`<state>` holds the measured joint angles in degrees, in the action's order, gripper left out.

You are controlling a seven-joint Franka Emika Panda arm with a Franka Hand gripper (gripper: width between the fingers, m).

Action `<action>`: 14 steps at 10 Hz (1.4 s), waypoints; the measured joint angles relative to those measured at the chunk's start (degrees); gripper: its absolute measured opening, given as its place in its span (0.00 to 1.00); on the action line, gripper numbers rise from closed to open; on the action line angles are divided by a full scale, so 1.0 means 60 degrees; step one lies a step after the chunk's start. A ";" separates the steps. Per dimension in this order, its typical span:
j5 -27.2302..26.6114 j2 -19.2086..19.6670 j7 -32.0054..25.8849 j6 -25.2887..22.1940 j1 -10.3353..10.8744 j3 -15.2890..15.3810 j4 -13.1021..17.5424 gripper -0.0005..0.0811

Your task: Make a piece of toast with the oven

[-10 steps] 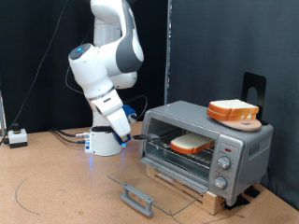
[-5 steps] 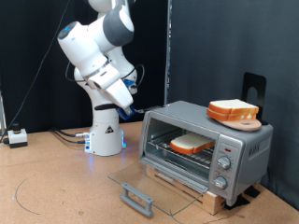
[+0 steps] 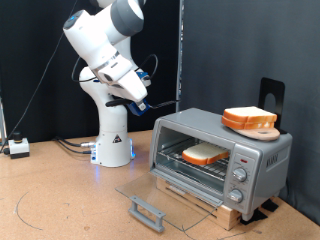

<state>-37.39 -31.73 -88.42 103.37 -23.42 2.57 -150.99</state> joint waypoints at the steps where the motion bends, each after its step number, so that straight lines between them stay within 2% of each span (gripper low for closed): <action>1: 0.0004 -0.0046 -0.0041 -0.0334 0.0214 0.0144 -0.0016 0.49; 5: -0.0252 -0.0609 0.0194 -0.0334 0.0931 0.1133 -0.0366 0.49; 11: -0.1742 -0.1632 0.1482 -0.0113 0.1867 0.2839 -0.0924 0.49; 14: -0.2032 -0.1884 0.2153 0.0658 0.1983 0.3733 -0.1391 0.49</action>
<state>-49.58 -43.03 -75.51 107.32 -11.53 24.96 -159.34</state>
